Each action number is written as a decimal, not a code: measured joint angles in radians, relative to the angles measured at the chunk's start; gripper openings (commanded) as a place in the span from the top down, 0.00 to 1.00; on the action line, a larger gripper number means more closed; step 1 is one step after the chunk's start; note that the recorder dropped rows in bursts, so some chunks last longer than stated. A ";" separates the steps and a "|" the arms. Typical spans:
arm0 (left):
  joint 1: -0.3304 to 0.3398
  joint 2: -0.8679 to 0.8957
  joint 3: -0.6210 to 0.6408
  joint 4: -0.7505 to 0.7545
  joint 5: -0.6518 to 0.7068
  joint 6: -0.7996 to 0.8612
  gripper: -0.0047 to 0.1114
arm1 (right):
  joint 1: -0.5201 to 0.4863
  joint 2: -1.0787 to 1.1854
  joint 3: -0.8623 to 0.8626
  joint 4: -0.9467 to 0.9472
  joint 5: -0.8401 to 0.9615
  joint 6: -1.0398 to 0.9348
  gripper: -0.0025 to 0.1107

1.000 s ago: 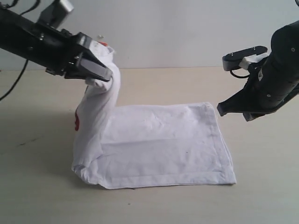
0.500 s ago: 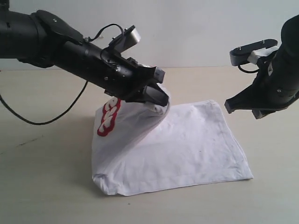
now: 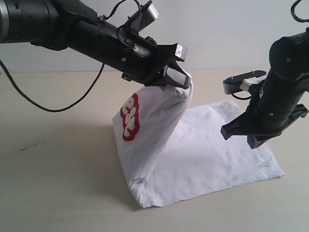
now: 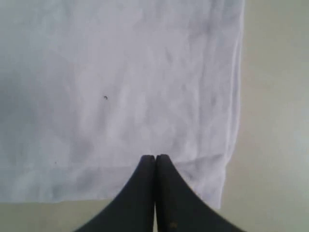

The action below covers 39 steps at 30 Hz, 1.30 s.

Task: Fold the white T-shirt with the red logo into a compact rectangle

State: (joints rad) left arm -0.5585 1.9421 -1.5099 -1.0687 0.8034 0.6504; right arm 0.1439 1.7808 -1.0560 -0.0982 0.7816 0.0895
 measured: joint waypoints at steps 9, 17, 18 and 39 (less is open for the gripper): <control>-0.006 0.029 -0.016 0.004 0.009 -0.002 0.96 | 0.000 0.103 0.000 0.068 -0.096 -0.029 0.98; -0.006 0.045 -0.016 0.000 0.007 -0.002 0.96 | 0.000 0.173 0.000 0.086 -0.116 -0.055 0.98; -0.006 0.045 -0.016 -0.002 0.005 -0.004 0.96 | 0.000 0.174 0.000 0.091 -0.117 -0.065 0.98; -0.133 0.162 -0.157 -0.024 -0.036 -0.022 0.96 | -0.002 0.174 -0.004 -0.006 -0.127 0.048 0.98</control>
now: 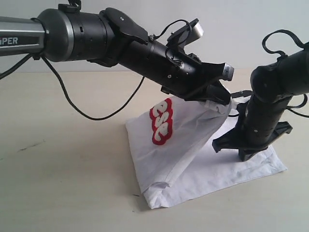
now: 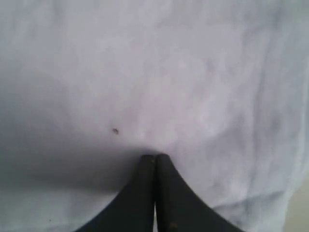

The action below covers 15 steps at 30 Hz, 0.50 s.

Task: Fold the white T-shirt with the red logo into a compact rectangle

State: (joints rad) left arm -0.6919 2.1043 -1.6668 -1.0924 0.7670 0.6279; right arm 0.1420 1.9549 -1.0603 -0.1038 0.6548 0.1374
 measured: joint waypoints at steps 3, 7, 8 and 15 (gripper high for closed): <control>-0.002 0.000 -0.004 0.005 0.002 0.000 0.96 | -0.014 -0.042 0.007 -0.101 0.002 0.079 0.98; -0.002 0.000 -0.004 0.007 0.002 0.000 0.89 | -0.050 -0.131 0.007 -0.167 0.002 0.139 0.98; -0.002 0.000 -0.004 0.007 0.002 0.000 0.83 | -0.067 -0.171 0.007 -0.179 0.002 0.154 0.98; -0.017 0.000 -0.004 -0.056 0.008 0.033 0.33 | -0.091 -0.257 0.008 -0.183 0.004 0.173 0.98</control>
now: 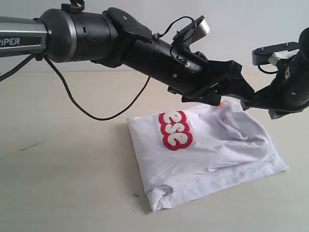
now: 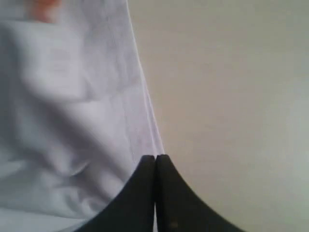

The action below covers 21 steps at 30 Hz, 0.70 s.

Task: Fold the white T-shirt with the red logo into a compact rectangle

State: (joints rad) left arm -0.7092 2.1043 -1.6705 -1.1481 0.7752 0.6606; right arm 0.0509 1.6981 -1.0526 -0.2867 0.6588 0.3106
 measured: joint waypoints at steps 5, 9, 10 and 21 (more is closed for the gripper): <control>0.003 0.000 -0.001 0.180 0.054 -0.011 0.53 | 0.000 0.000 0.000 0.003 0.000 -0.007 0.98; 0.008 0.000 0.021 0.441 0.080 -0.095 0.69 | 0.000 0.000 0.000 0.203 -0.015 -0.209 0.98; 0.008 0.004 0.039 0.497 0.076 -0.114 0.69 | 0.000 0.000 0.000 0.343 -0.022 -0.326 0.98; 0.008 0.136 0.077 0.458 0.080 -0.140 0.69 | 0.000 0.042 0.000 0.683 -0.068 -0.686 0.98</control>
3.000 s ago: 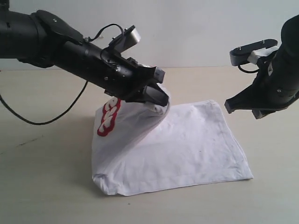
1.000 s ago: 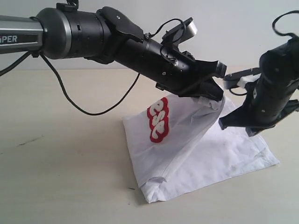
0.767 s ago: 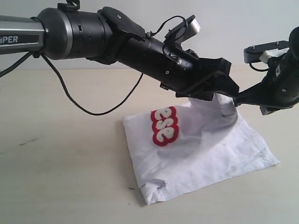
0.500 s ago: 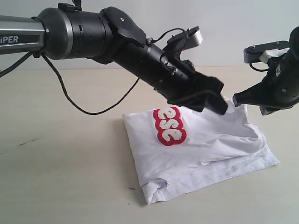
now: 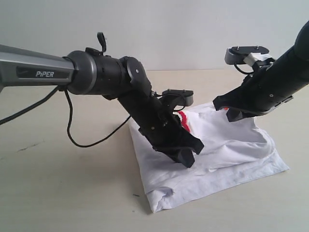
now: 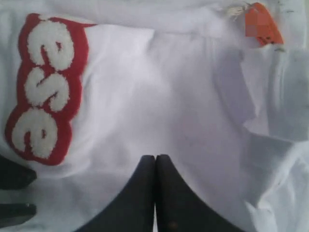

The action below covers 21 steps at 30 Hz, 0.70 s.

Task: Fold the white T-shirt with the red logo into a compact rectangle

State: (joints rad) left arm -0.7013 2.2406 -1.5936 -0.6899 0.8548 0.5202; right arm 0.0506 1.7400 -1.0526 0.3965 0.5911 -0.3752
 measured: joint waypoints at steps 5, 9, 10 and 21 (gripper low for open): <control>0.000 0.012 0.000 0.008 0.060 0.000 0.69 | 0.000 0.147 0.000 -0.198 -0.110 0.167 0.98; 0.000 0.012 0.000 0.157 0.108 -0.034 0.69 | 0.000 0.231 0.000 -0.530 -0.135 0.479 0.98; 0.002 0.012 0.000 0.180 0.112 -0.045 0.69 | 0.000 0.231 0.000 -0.552 -0.139 0.498 0.98; 0.145 -0.027 0.000 0.229 0.049 -0.107 0.69 | 0.000 0.109 0.000 -0.165 -0.047 0.091 0.98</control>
State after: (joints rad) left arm -0.5562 2.2134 -1.5931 -0.4607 0.9039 0.4137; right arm 0.0506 1.8491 -1.0526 0.2312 0.5444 -0.2846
